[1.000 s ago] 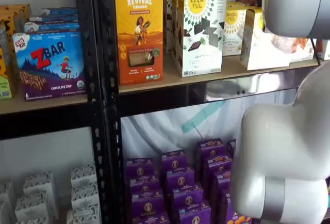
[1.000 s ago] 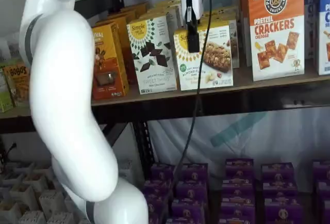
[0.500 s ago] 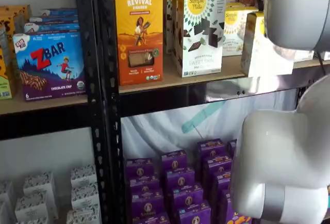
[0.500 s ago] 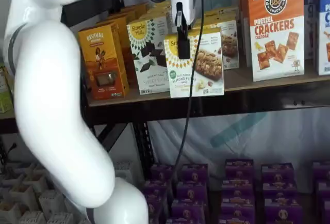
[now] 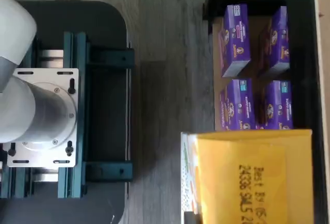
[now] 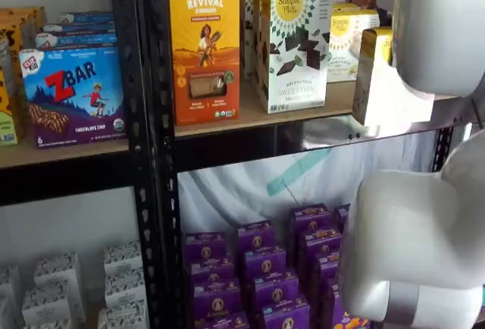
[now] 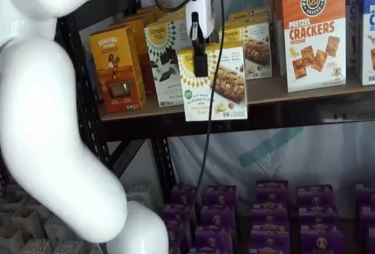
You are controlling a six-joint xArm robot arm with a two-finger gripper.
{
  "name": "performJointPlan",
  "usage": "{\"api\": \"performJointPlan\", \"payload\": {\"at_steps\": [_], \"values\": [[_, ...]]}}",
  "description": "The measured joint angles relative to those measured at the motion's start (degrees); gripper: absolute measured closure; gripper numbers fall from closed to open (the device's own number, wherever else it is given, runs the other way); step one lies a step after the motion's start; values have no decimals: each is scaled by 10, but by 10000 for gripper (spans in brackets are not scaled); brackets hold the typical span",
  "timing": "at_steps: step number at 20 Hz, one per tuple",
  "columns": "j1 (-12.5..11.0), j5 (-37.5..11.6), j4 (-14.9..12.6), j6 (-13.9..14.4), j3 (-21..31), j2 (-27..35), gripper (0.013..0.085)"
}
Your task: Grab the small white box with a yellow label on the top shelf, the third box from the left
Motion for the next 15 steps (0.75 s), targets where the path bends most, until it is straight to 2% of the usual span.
{"api": "performJointPlan", "payload": {"at_steps": [15], "values": [[-1,-3,8,2,19,-17,650]]}}
